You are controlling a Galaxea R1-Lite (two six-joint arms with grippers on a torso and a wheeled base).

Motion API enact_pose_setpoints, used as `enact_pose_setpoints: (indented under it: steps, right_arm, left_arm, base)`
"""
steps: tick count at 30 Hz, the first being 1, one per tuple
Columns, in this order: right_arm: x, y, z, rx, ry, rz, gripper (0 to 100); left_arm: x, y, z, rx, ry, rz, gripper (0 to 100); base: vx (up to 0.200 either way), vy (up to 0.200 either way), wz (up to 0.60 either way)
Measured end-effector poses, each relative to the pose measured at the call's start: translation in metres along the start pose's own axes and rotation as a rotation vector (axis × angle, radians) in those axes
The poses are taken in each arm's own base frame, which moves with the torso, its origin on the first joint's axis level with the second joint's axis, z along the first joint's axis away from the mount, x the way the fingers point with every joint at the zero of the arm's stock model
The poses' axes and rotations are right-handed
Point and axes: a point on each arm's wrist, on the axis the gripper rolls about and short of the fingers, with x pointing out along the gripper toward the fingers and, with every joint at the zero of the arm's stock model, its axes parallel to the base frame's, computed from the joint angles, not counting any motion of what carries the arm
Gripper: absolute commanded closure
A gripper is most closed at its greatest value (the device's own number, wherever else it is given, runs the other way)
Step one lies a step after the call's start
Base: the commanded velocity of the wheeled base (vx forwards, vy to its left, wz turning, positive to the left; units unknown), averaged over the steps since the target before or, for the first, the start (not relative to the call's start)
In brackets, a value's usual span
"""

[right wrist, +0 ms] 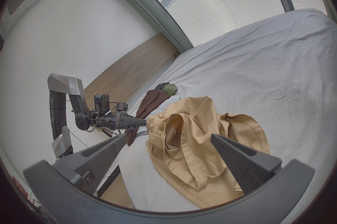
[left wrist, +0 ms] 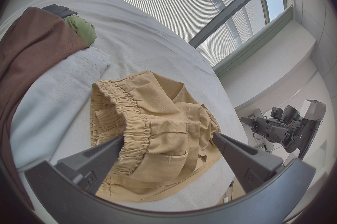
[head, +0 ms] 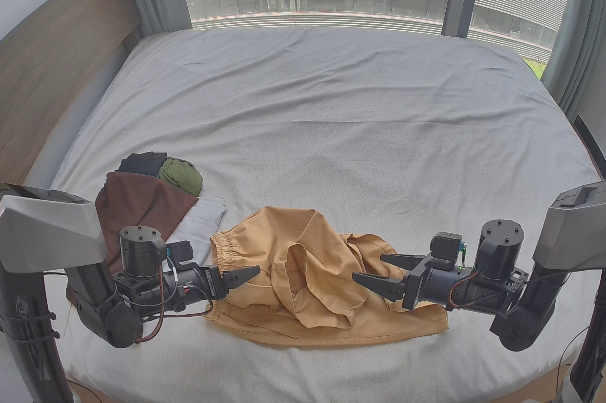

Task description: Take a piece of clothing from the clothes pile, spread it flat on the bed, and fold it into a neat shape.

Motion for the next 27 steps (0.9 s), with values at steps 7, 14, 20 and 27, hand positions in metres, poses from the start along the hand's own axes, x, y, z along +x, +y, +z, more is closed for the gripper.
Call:
enact_pose_setpoints:
  steps: [7, 14, 20, 27]
  right_arm:
    - [0.0, 0.0, 0.0, 0.0, 0.001, -0.001, 0]
    - [0.0, 0.0, -0.001, 0.001, 0.004, -0.001, 0]
    - [0.0, 0.0, -0.001, 0.001, 0.006, -0.002, 0]
    - [0.0, -0.001, -0.002, 0.002, 0.006, -0.002, 0]
  left_arm:
    - [0.007, 0.002, -0.005, 0.002, 0.007, -0.007, 0]
    - [0.014, 0.006, -0.007, 0.014, -0.012, -0.018, 0]
    - [0.02, 0.009, -0.01, 0.027, -0.041, -0.031, 100]
    - [0.02, 0.012, -0.015, 0.027, -0.041, -0.032, 100]
  base:
    - [0.0, 0.0, 0.0]
    - [0.0, 0.0, 0.0]
    - [0.0, 0.0, 0.0]
    - [0.0, 0.0, 0.0]
